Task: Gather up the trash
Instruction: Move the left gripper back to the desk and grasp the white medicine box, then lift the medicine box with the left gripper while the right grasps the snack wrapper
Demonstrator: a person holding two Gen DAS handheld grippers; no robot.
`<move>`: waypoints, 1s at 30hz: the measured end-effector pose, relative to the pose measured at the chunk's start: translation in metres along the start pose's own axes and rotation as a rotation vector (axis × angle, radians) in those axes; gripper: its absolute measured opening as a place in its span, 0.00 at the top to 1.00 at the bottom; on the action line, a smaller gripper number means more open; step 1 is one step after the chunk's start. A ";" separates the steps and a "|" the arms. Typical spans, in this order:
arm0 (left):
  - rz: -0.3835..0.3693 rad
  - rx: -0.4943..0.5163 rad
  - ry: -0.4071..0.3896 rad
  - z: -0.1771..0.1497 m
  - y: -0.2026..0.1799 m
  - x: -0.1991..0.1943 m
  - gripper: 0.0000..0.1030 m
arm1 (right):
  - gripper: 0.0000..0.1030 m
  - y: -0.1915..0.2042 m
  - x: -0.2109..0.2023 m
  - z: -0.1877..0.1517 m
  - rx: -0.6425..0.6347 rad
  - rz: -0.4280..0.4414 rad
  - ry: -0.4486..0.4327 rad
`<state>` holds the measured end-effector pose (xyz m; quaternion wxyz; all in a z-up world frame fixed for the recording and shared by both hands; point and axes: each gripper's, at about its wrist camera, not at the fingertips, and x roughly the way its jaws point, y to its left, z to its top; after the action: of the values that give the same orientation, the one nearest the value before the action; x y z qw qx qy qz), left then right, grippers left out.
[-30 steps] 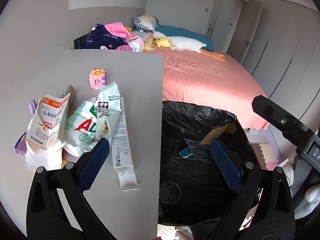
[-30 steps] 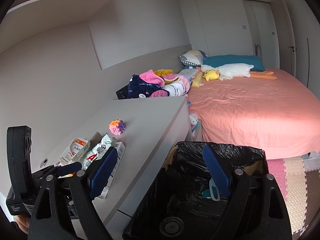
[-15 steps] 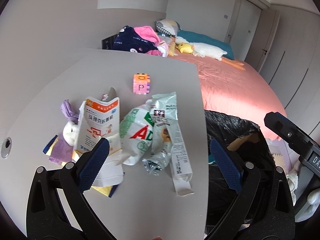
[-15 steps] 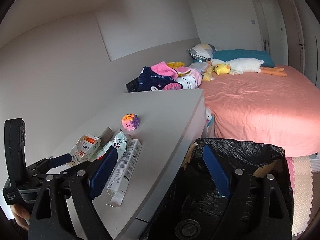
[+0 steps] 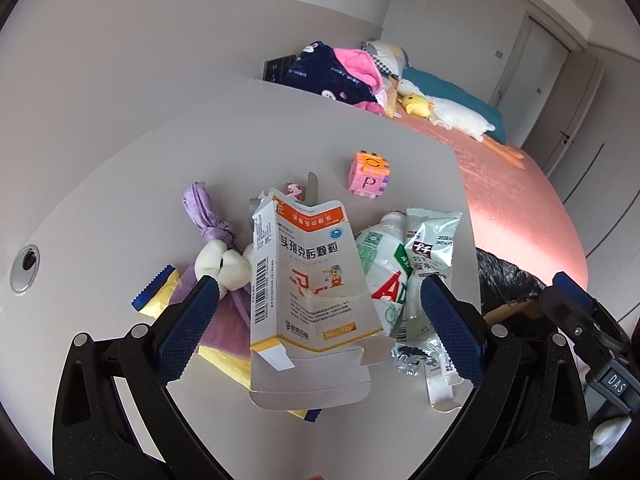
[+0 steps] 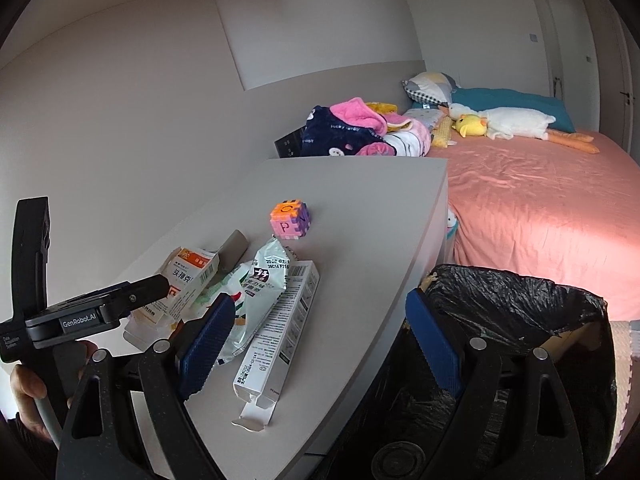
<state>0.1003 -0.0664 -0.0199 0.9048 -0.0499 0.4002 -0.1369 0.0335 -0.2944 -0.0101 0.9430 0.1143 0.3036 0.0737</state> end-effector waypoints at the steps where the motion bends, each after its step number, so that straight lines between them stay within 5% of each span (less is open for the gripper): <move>1: 0.004 -0.002 0.006 0.000 0.002 0.002 0.06 | 0.15 0.001 0.003 0.000 -0.002 0.004 0.003; 5: -0.003 -0.031 0.045 0.001 0.011 0.013 0.17 | 0.16 0.008 0.017 0.002 -0.010 0.016 0.014; 18: -0.014 -0.099 0.135 0.001 0.033 0.041 0.50 | 0.40 0.025 0.070 0.007 0.005 0.076 0.081; 23: -0.010 -0.083 0.103 0.000 0.034 0.039 0.62 | 0.59 0.031 0.084 0.005 -0.011 0.079 0.109; 25: -0.015 -0.069 0.087 0.001 0.033 0.037 0.71 | 0.81 0.032 0.086 0.004 -0.021 0.095 0.110; 30: -0.004 -0.044 0.043 0.003 0.029 0.031 0.86 | 0.83 0.032 0.080 0.004 -0.028 0.120 0.085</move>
<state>0.1280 -0.0476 -0.0455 0.8944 -0.0676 0.4224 -0.1310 0.0982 -0.2476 -0.0429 0.9248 0.1159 0.3348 0.1389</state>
